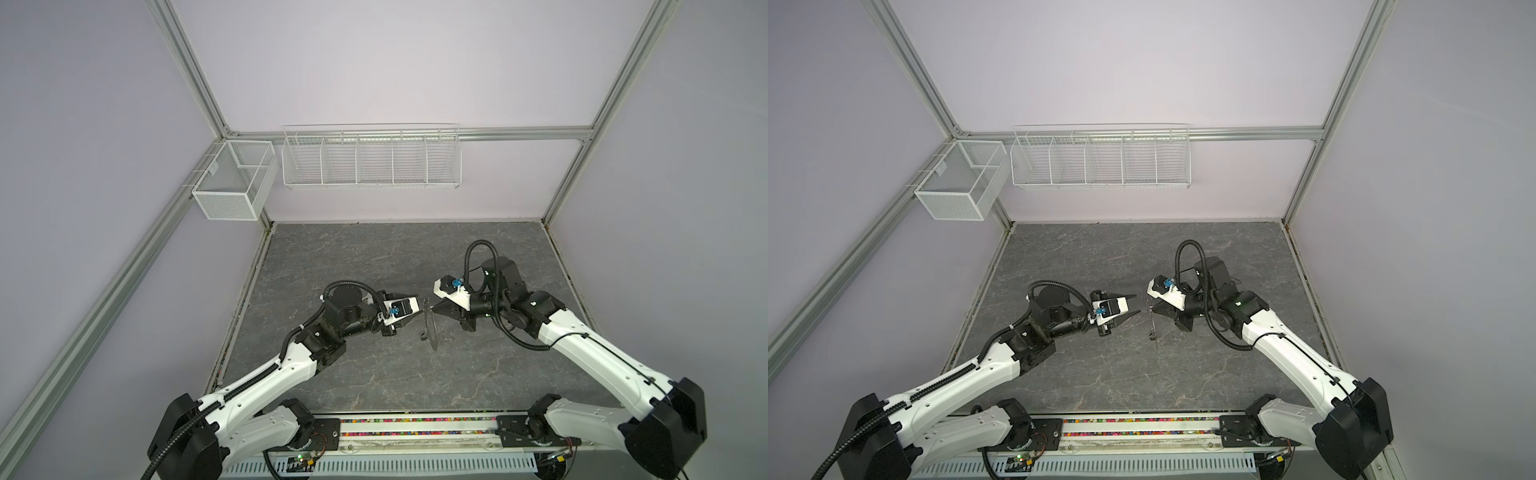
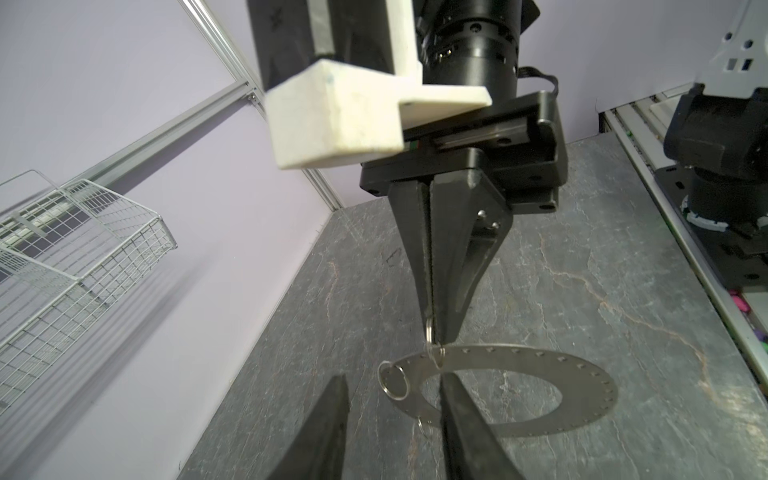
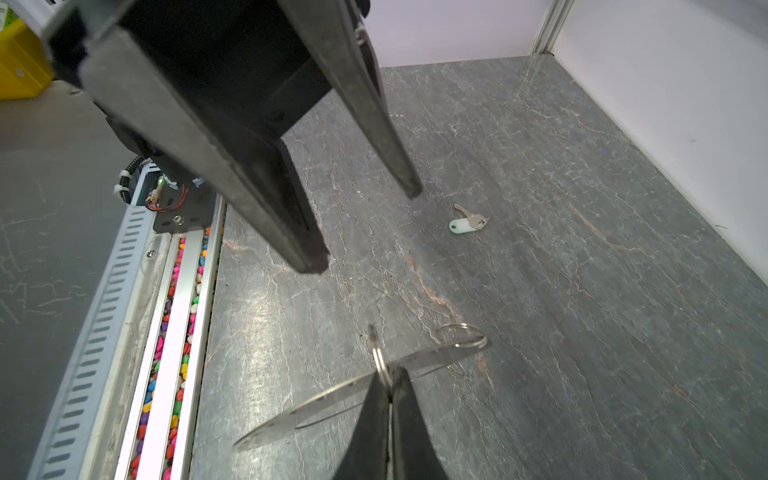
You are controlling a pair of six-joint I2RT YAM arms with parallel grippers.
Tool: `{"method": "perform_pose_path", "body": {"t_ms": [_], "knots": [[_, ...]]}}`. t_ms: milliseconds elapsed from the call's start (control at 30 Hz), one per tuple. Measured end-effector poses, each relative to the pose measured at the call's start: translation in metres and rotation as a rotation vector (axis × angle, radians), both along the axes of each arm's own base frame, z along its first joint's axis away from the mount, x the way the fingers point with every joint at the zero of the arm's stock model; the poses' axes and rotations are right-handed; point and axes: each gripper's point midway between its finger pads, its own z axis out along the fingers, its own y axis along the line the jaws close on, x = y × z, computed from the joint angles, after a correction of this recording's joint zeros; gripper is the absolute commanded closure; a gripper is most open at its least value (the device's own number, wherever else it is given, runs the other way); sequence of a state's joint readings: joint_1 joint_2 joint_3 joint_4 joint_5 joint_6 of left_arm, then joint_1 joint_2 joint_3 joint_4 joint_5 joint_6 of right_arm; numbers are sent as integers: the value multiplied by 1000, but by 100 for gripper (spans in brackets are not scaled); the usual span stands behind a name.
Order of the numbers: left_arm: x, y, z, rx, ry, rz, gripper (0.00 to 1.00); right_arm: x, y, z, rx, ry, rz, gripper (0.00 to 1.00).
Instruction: Put the keys on the keyring
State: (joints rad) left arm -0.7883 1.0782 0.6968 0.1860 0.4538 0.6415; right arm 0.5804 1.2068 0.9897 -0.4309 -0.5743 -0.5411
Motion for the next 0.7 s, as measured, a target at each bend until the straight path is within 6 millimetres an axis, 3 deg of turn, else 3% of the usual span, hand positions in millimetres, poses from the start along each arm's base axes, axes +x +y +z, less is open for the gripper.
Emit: {"method": "perform_pose_path", "body": {"t_ms": [233, 400, 700], "knots": [[1, -12, -19, 87, 23, -13, 66, -2, 4, -7, -73, -4, 7, 93], [4, -15, -29, 129, 37, -9, 75, -3, 5, -9, -97, -10, 9, 93], [6, -15, -36, 166, 50, -3, 81, -3, 6, -10, -116, -19, 8, 93]]}}
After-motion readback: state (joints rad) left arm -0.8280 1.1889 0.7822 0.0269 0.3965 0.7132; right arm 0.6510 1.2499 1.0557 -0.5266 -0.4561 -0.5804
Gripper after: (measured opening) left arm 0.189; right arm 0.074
